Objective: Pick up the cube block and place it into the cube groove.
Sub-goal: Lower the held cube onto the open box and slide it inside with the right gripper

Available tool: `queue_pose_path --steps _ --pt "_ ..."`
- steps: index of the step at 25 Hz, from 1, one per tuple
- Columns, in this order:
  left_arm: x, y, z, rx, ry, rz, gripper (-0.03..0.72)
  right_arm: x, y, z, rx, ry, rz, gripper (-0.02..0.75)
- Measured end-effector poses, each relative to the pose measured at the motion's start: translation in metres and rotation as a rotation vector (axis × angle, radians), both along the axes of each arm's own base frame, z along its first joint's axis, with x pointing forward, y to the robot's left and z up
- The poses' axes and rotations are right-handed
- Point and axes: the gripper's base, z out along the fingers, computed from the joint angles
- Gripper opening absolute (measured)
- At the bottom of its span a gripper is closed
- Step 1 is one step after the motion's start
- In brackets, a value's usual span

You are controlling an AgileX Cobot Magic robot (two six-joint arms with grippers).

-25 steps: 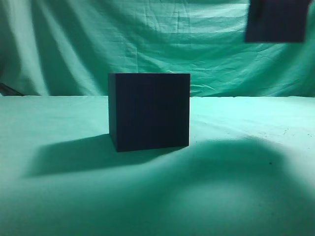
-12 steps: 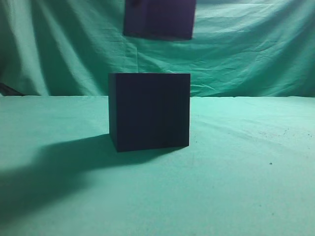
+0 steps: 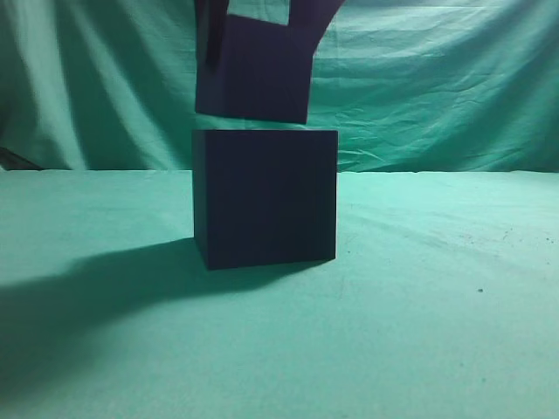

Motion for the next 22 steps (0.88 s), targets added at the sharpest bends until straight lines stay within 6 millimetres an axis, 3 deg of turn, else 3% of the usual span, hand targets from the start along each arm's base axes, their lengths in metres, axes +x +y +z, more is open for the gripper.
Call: queue_pose_path --steps 22 --pt "0.0 0.0 0.0 0.0 0.0 0.0 0.0 0.008 -0.0002 -0.0104 -0.048 0.001 -0.13 0.426"
